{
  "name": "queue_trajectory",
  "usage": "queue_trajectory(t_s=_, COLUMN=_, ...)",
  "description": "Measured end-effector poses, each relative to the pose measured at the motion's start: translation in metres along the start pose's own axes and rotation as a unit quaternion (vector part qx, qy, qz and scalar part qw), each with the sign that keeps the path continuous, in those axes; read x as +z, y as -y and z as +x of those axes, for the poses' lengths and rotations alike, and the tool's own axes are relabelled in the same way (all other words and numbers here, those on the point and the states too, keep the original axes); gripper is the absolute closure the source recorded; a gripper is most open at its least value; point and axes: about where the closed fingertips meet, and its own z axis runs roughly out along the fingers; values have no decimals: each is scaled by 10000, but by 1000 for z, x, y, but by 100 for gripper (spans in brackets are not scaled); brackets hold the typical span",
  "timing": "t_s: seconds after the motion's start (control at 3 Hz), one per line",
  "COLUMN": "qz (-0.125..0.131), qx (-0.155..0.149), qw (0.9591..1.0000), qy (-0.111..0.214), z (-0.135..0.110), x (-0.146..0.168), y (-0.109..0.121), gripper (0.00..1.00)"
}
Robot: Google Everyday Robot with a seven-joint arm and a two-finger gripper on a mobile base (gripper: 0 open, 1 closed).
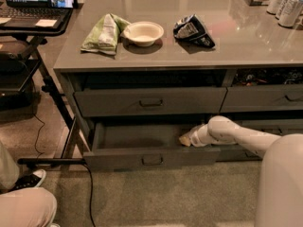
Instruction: Open middle drawer
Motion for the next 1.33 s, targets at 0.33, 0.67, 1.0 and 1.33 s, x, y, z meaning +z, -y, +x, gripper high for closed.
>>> queue_trajectory(t_s=0.33, qz=-350, qx=-857, qw=9943, qy=-523, z=22, x=-10, y=-5, gripper=34)
queue_trajectory(t_s=0.67, qz=-719, qx=-1509, qw=9823, qy=-849, z=36, x=-18, y=-7, gripper=11)
queue_trajectory(t_s=1.0, qz=-1058, qx=-1866, qw=9713, qy=-1031, z=43, x=-24, y=-9, gripper=0)
queue_trajectory(t_s=1.33, qz=-1296, qx=-1925, qw=9662, qy=-1121, z=46, x=-30, y=-11, gripper=0)
